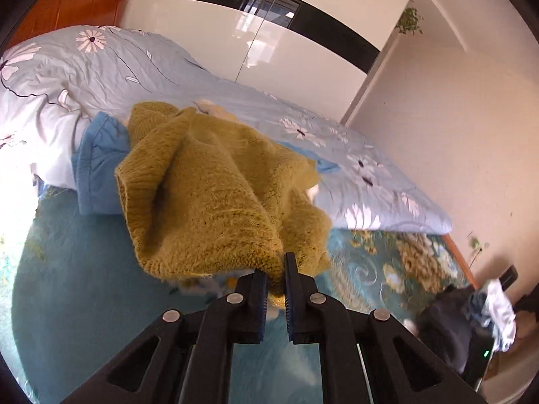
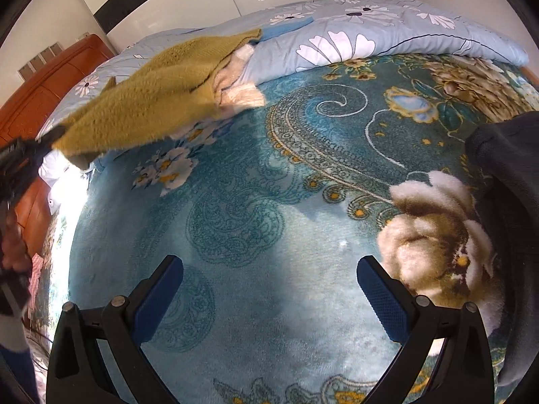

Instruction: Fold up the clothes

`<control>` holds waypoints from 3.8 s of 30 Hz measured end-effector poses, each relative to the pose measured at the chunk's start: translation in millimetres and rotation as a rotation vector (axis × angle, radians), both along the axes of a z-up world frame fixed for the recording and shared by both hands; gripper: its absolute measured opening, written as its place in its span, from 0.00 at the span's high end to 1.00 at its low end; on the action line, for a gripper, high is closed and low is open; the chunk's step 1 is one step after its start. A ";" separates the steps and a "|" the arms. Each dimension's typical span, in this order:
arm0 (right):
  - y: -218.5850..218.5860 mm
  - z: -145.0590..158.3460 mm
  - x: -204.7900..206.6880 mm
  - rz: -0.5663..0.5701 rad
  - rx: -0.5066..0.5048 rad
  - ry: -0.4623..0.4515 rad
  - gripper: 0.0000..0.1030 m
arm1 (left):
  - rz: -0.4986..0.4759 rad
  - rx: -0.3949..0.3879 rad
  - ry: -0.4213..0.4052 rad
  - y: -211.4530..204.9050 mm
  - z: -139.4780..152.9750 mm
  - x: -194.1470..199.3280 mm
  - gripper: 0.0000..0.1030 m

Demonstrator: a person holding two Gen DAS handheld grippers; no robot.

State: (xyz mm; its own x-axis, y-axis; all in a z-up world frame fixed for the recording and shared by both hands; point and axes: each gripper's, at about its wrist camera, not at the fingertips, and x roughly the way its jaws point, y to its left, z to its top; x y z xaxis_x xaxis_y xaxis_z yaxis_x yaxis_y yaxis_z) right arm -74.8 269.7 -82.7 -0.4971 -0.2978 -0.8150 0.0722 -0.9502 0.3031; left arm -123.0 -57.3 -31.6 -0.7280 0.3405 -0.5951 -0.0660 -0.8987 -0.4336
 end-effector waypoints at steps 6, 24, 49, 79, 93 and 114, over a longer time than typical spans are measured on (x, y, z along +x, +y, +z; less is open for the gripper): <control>2.0 16.8 33.1 -0.017 -0.030 0.024 0.00 | -0.088 0.026 -0.091 13.6 -12.9 94.9 0.91; -58.7 9.7 100.4 0.148 -0.002 0.004 0.00 | -0.048 0.254 -0.341 -13.5 -74.4 192.5 0.73; -91.8 -48.4 17.1 -0.052 -0.176 -0.138 0.56 | 0.275 0.351 -0.420 -131.6 -104.0 188.5 0.51; 73.7 -20.1 114.0 -0.397 -0.468 0.026 1.00 | 0.379 0.306 -0.422 -158.4 -146.2 98.3 0.49; 17.7 -50.2 97.8 -0.319 -0.454 -0.116 0.45 | 0.355 0.293 -0.413 -145.7 -141.7 92.4 0.81; 19.5 7.5 107.7 -0.337 -0.532 0.022 0.90 | 0.359 0.348 -0.238 -148.5 -80.9 136.5 0.92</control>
